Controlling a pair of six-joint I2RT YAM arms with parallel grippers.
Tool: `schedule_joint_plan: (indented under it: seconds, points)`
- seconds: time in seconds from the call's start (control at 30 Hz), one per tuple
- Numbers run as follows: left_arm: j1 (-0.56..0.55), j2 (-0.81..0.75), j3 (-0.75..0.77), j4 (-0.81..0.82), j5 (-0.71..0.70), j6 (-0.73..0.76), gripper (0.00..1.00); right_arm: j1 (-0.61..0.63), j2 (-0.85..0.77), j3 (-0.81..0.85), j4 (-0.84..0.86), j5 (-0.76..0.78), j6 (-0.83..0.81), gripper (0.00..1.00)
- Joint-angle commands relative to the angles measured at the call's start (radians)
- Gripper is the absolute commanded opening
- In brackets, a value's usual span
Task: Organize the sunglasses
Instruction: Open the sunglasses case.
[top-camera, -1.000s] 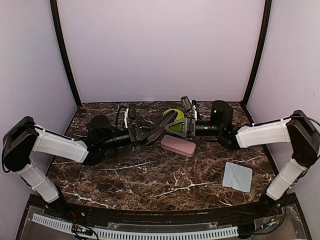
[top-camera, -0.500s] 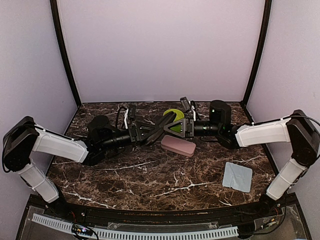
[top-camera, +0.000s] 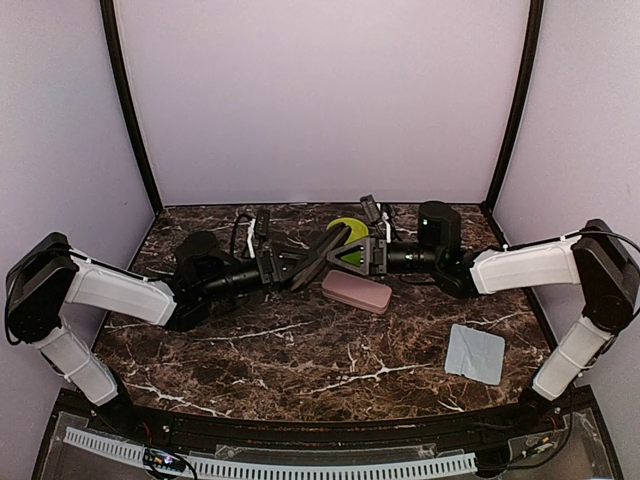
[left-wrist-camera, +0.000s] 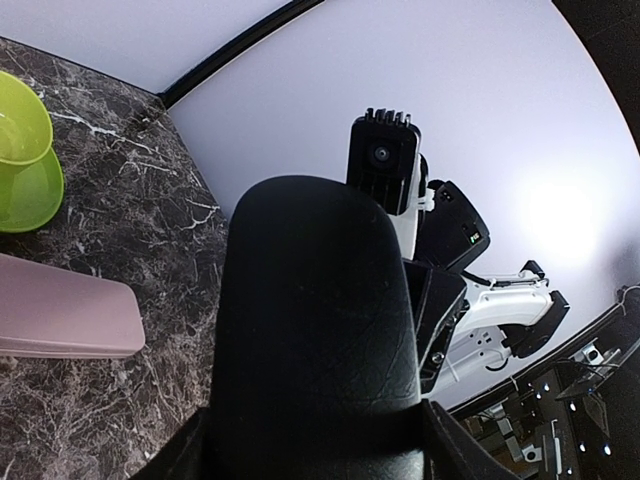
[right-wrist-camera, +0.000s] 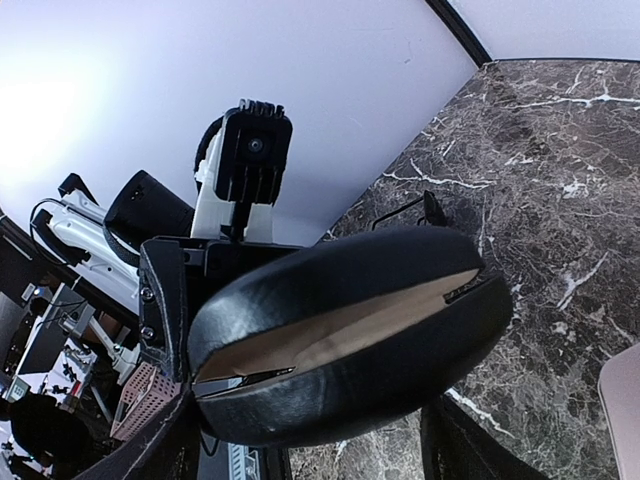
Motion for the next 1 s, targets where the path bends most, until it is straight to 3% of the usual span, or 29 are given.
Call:
schedule_joint_plan:
  seconds: [0.0,0.97]
  points:
    - [-0.03,-0.105,0.042,0.332,0.18,0.013,0.0,-0.051,0.077,-0.037,-0.263,0.233,-0.034,0.75]
    - [-0.03,-0.118,0.047,0.352,0.2,0.022,0.0,-0.024,0.091,-0.029,-0.465,0.42,-0.065,0.71]
